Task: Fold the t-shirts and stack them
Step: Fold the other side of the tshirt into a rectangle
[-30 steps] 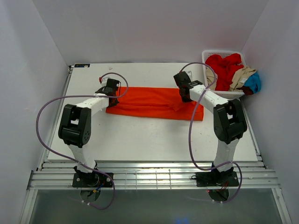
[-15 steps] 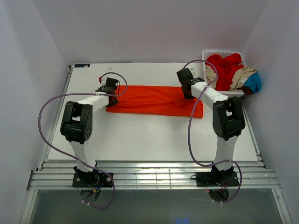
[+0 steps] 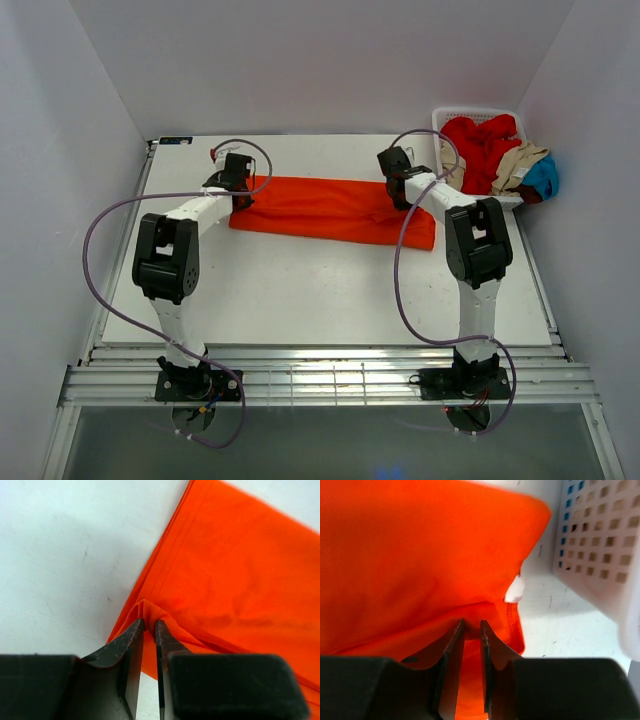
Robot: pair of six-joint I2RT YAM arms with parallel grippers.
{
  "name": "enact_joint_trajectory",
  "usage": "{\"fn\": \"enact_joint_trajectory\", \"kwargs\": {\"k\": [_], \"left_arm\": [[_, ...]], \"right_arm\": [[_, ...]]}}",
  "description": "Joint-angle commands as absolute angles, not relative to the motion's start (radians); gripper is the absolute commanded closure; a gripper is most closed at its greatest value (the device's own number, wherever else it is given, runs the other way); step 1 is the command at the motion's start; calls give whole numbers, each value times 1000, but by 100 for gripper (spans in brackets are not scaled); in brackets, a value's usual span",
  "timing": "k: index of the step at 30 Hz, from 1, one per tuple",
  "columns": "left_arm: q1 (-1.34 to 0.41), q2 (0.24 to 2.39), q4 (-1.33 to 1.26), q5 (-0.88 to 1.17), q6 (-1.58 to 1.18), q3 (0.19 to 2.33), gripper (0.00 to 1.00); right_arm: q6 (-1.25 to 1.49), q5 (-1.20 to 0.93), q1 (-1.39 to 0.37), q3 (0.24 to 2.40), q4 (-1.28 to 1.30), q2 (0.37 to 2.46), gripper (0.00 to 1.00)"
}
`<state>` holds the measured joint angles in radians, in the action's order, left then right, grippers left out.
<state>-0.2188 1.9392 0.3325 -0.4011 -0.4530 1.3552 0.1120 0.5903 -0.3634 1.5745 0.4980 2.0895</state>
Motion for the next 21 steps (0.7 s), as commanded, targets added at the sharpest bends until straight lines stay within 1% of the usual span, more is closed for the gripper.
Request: {"fn": "enact_joint_trajectory", "kwargs": {"k": [1,2,3,5,8,9,10,13,15,17,18,19,20,21], "left_arm": [[-210,1810,270,-468,-439,1417,72],[-210,1798,264,-482,-434,1427,72],[-210,1787,259,-488,-431,1445,71],[-210,1755,255,-489,-433,1459,70],[-212,1711,230,-473,-465,1427,67],[-213,1680,200,-450,-472,1387,60],[-218,1666,180,-439,-474,1362,52],[-230,1651,140,-433,-479,1307,31],[-233,1666,143,-423,-479,1302,31],[-248,1669,141,-381,-492,1286,40],[-259,1675,129,-362,-505,1276,48],[-293,1678,120,-335,-506,1257,58],[-314,1684,109,-330,-509,1249,92],[-336,1695,88,-321,-511,1241,100]], "right_arm": [[72,656,-350,1658,422,2039,69],[65,672,-348,1676,420,2030,57],[57,681,-348,1683,423,2017,54],[54,702,-348,1675,429,1973,49],[54,684,-350,1614,404,1876,48],[58,674,-350,1562,385,1827,48],[63,661,-351,1534,376,1803,45],[78,627,-360,1433,351,1730,44],[87,592,-367,1378,342,1695,44],[98,496,-367,1349,337,1678,48],[110,458,-368,1335,325,1666,52],[115,413,-370,1307,316,1660,69],[123,329,-371,1295,304,1657,79],[132,292,-371,1284,293,1654,87]]}}
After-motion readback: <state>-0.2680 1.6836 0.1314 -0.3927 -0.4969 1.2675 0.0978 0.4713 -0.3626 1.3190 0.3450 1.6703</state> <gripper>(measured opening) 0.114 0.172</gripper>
